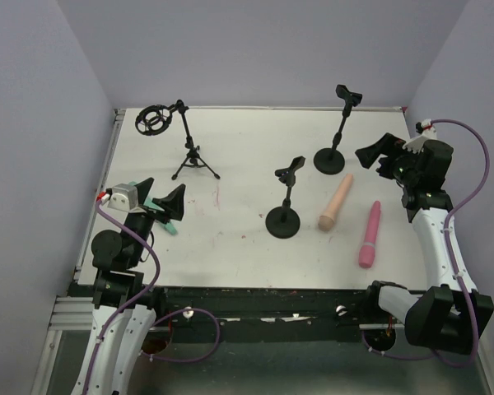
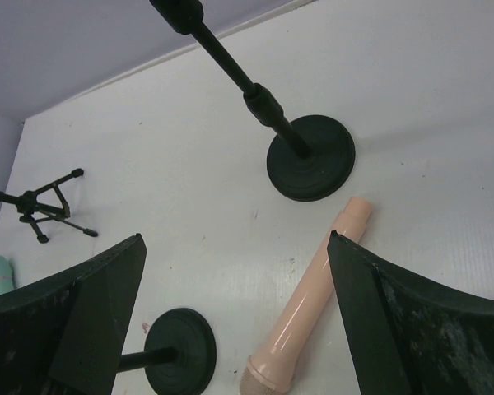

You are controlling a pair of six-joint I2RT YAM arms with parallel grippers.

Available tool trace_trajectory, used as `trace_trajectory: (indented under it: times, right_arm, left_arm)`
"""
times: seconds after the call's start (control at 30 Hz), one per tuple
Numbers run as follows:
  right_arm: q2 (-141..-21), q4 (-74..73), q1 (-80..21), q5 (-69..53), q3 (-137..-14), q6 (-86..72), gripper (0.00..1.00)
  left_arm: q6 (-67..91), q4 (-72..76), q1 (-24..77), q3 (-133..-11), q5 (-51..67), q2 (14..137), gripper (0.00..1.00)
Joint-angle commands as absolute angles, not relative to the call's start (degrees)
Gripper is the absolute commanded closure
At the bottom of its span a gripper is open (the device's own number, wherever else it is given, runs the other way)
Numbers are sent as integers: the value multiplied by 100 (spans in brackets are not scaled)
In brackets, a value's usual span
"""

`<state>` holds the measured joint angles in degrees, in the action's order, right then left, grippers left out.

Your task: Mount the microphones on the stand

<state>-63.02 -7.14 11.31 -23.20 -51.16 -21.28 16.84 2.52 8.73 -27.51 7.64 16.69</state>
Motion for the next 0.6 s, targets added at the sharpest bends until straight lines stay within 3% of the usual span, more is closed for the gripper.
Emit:
trace_trajectory:
  times: [0.0, 0.3, 0.57]
  right_arm:
    - [-6267, -862, 1134, -2382, -5247, -2215, 0]
    - [-6196, -791, 1134, -2926, -5142, -1969, 0]
    - [-6135, -510, 1134, -4217, -4782, -1249, 0]
  left_arm:
    - [1951, 422, 853, -2716, 1344, 1661, 2]
    - [2083, 457, 853, -2751, 1880, 1705, 2]
    - [2663, 203, 966, -2979, 3022, 2222, 2]
